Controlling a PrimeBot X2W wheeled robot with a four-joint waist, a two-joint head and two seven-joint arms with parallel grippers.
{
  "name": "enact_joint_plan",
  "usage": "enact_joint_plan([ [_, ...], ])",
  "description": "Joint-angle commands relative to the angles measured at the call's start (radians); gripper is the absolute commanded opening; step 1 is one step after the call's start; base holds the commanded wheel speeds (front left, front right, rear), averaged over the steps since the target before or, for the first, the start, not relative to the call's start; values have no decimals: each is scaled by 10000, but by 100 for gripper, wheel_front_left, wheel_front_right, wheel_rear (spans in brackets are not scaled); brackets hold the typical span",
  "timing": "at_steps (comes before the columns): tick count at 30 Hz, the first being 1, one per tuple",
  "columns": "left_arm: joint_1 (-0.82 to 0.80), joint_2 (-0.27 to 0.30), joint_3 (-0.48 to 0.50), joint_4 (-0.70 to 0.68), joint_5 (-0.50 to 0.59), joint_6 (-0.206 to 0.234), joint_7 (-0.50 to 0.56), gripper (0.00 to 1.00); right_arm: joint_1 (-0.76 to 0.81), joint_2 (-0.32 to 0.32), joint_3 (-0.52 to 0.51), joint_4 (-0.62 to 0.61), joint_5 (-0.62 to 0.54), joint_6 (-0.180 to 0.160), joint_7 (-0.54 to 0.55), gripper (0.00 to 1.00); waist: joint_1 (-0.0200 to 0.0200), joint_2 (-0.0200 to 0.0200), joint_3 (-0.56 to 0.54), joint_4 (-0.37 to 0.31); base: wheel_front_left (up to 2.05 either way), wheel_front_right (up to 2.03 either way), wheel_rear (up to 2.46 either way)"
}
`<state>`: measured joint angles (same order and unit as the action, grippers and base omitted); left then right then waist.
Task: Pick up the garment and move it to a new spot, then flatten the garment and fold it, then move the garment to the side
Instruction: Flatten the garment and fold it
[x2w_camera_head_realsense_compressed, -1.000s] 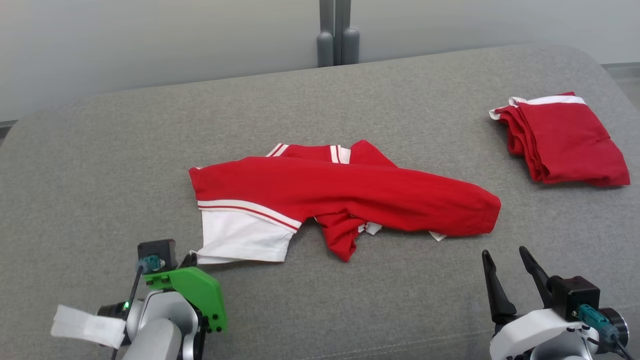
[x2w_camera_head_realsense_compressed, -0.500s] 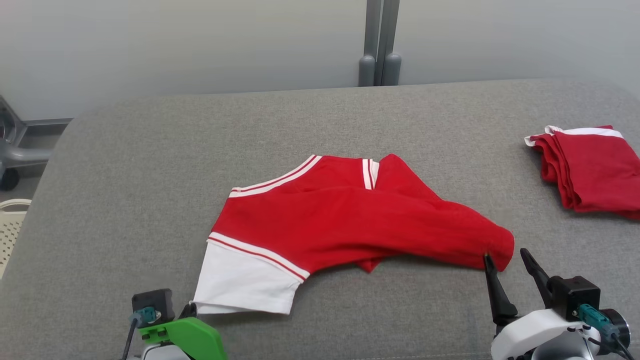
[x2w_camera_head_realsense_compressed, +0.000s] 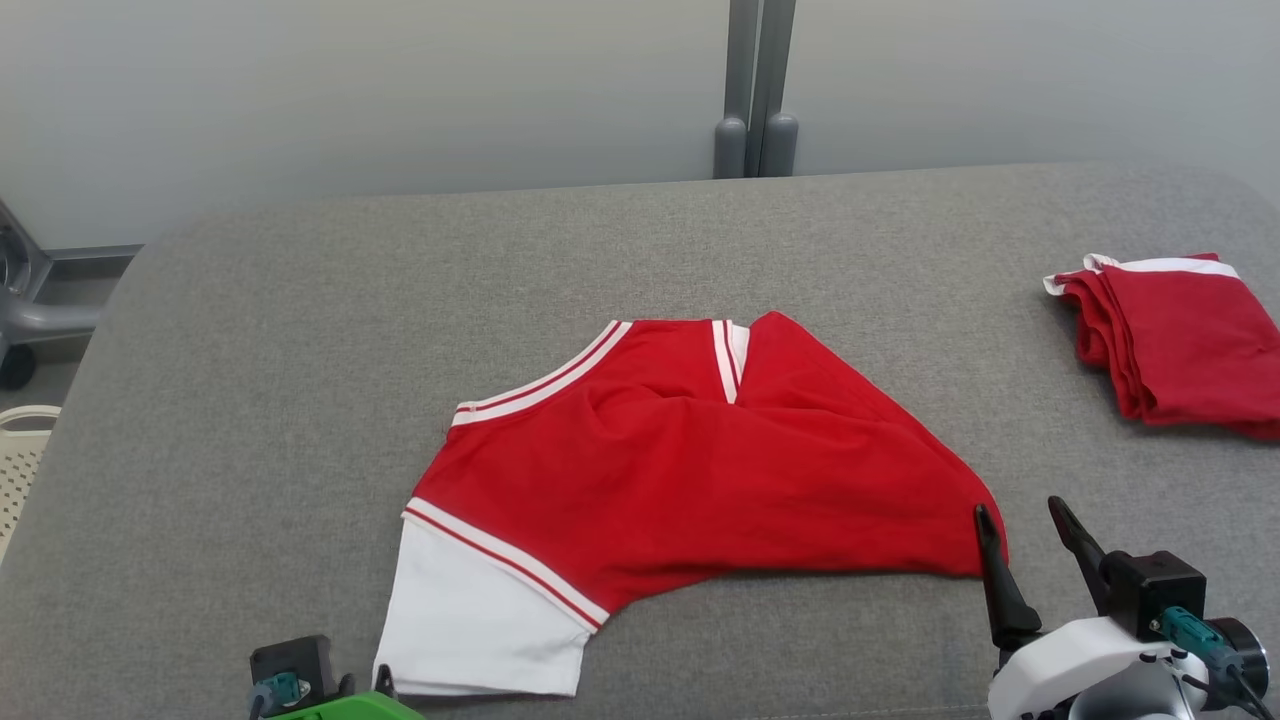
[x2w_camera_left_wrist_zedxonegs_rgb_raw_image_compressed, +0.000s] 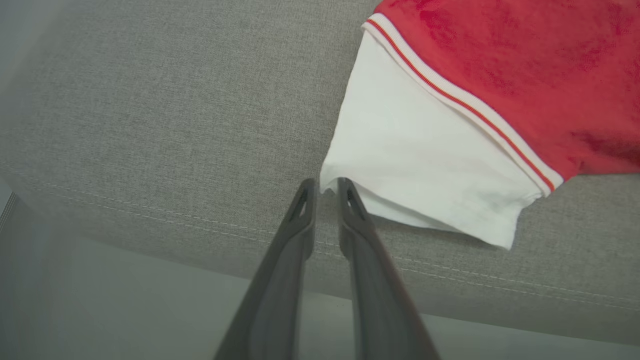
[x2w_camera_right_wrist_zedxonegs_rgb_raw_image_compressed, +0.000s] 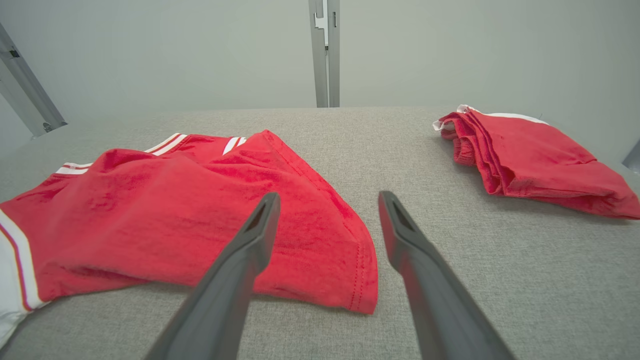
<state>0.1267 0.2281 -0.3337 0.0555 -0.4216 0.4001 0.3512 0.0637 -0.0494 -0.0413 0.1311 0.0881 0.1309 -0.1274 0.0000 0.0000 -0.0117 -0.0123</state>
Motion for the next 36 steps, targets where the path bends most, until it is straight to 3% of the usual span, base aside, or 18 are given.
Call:
enact_joint_plan([
  [1,169,-10,38,-94,13,79,-178,100,106,-22,-32,1,-67,-5,29,100,0,0,-41,10,0,0,0],
  [8,41,-153,169,-393,20,163,-723,100,-78,-22,-78,43,-139,-6,265,100,0,0,-214,98,0,0,0],
  [12,-301,-185,210,-678,70,-75,-1363,100,-441,-24,-173,183,-37,-5,942,100,0,0,-268,176,0,0,0],
  [17,-878,-322,-146,-648,429,-959,-3355,100,-1423,-25,-368,595,-178,-5,2257,100,0,0,-273,364,0,0,0],
  [21,-1029,-368,-566,-43,656,-1818,-5118,100,-2069,-21,-438,922,-58,-5,2687,100,0,0,-247,523,0,0,0],
  [24,-1061,-474,-767,409,724,-2256,-5826,100,-2442,-29,-538,1239,42,-5,2884,100,0,0,-226,643,0,0,0],
  [29,-887,-677,-708,807,724,-2528,-6118,100,-2983,-71,-884,1872,135,-5,3401,100,0,0,-117,886,0,0,0],
  [36,-709,-553,-208,716,789,-2571,-6171,100,-3916,-454,-1653,3188,424,-5,4551,100,0,0,255,1385,0,0,0],
])
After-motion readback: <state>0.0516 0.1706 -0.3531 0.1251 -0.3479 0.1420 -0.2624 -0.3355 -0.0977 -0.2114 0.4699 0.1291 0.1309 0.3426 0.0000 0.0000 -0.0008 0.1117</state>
